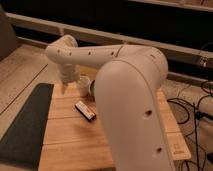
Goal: Move the arm in a circular motion
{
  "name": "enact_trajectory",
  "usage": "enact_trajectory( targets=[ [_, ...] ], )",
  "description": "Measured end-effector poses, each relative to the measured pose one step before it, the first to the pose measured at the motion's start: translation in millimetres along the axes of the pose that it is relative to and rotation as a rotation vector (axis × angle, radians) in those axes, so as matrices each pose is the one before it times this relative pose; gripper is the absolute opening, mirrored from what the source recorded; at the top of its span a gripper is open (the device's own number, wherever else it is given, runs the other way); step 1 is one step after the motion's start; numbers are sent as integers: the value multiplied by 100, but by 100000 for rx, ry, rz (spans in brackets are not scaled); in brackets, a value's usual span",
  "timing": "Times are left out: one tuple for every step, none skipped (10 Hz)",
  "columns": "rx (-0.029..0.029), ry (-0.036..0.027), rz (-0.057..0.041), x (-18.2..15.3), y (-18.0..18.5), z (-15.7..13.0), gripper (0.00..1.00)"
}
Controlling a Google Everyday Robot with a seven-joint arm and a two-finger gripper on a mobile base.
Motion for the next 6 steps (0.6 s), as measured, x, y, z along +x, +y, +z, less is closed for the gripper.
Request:
enact_trajectory(
  targets=[
    [-86,856,-1060,2705,831,-136,65],
    [646,896,-21,1935,156,1,65],
    [607,940,797,2319,146,-29,65],
    [534,982,2305,2324,-255,62,65],
    [-133,800,2773,1733,-354,84,65],
    [213,1009,3211,1703,-632,81,65]
  ],
)
